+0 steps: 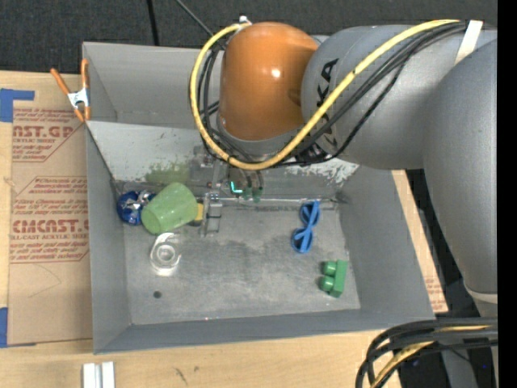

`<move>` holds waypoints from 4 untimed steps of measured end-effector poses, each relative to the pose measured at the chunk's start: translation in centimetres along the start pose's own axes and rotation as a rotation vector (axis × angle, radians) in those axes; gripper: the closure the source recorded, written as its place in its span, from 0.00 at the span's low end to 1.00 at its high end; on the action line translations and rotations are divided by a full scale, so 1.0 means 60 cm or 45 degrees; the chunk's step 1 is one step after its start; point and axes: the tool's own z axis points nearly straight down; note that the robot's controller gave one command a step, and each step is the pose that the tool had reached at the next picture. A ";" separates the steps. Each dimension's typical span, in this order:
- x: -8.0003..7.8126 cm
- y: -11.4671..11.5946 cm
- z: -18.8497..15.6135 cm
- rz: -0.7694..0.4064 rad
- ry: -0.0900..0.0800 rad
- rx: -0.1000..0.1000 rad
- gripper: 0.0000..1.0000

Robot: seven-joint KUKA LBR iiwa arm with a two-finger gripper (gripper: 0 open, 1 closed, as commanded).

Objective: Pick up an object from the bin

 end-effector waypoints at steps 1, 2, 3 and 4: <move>-0.007 0.095 0.238 -0.112 -0.011 0.003 0.00; -0.002 0.097 0.238 -0.114 -0.001 -0.002 1.00; -0.002 0.097 0.238 -0.113 -0.001 -0.002 0.00; -0.014 0.135 0.241 0.182 -0.002 -0.002 0.00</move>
Offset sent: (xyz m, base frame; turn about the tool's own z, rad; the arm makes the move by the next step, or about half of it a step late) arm 0.0013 0.0573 -0.1427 -0.0889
